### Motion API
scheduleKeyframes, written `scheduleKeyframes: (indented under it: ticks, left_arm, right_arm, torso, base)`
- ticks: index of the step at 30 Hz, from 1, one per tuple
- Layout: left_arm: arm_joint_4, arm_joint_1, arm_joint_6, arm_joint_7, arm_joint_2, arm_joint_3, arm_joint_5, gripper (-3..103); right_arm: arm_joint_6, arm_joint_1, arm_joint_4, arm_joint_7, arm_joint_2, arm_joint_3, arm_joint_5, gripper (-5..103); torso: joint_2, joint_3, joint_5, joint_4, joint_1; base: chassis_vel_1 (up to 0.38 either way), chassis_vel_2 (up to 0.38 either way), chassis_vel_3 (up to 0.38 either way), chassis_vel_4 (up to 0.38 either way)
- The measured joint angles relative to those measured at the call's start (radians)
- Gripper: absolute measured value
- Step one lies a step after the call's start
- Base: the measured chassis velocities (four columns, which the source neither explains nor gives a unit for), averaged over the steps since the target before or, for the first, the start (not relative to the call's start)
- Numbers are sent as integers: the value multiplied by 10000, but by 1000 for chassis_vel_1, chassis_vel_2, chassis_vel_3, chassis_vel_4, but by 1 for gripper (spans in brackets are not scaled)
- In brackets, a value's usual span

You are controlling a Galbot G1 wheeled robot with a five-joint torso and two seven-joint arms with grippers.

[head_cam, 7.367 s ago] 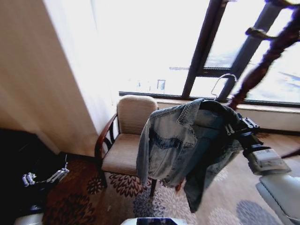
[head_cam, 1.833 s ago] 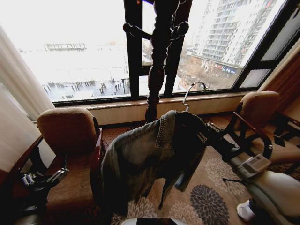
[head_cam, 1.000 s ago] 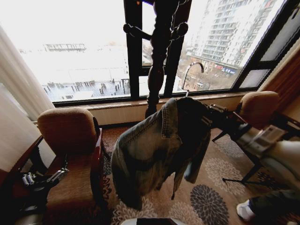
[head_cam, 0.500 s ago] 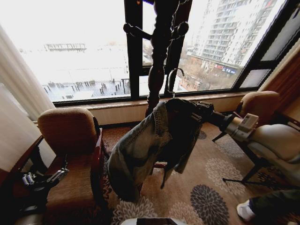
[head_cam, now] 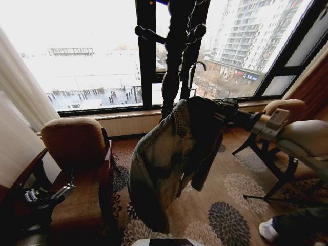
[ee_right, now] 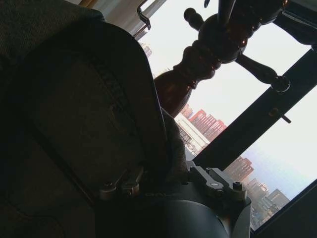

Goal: Pick up the clothes from the bed and hang them on the clothes hanger.

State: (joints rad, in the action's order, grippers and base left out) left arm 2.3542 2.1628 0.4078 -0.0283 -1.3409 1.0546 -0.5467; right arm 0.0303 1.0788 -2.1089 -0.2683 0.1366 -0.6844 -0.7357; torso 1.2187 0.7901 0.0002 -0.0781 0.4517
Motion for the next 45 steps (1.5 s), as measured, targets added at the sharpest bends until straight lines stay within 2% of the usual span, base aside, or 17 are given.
scheduleKeyframes:
  ticks: [7,19,21,22,25,26,30,33,36,39,44,45]
  left_arm:
    - [0,0,0,0,0,0,0,100]
    - [0,0,0,0,0,0,1,100]
    - [0,0,0,0,0,0,0,100]
    - [0,0,0,0,0,0,0,100]
    - [0,0,0,-3,0,-1,1,100]
    - [0,0,0,-3,0,-1,1,100]
    - [0,0,0,0,0,0,0,100]
    - [0,0,0,0,0,0,0,100]
    - [0,0,0,0,0,0,0,100]
    - [0,0,0,0,0,0,1,100]
    - [0,0,0,0,1,0,1,100]
    - [0,0,0,0,1,0,1,100]
  right_arm:
    - [-583,-163,627,-281,-259,145,-145,28]
    - [-1105,-573,1591,-380,226,765,433,28]
    - [-1113,-1326,1744,-364,546,1677,493,28]
    - [-1113,-1326,1744,-364,546,1677,493,28]
    - [-1011,-3268,1866,-293,1128,3542,597,28]
    - [-1011,-3268,1866,-293,1128,3542,597,28]
    - [-796,-4985,2034,-213,1780,5334,700,28]
    - [-740,-5215,2020,-204,1855,5613,699,28]
    - [-672,-5716,1977,-204,2000,6274,717,28]
    - [-626,-6256,2040,-204,2169,6865,758,28]
    - [-510,-8369,2269,-221,2614,8754,711,28]
    - [-510,-8369,2269,-221,2614,8754,711,28]
  torso:
    - [0,0,-3,0,1]
    - [0,0,-2,-1,0]
    - [0,0,1,-3,0]
    - [0,0,1,-3,0]
    - [0,0,-3,1,0]
    - [0,0,-3,1,0]
    - [-1,1,-3,7,0]
    - [0,1,-5,6,1]
    - [0,0,-3,-7,0]
    - [1,0,-2,-2,-2]
    - [0,0,-8,3,0]
    - [0,0,-8,3,0]
  base:
    - [0,0,0,0]
    - [0,0,0,0]
    - [0,0,0,0]
    - [0,0,0,0]
    - [0,0,0,0]
    - [0,0,0,0]
    - [0,0,0,0]
    - [0,0,0,0]
    - [0,0,0,0]
    - [0,0,0,0]
    - [0,0,0,0]
    - [0,0,0,0]
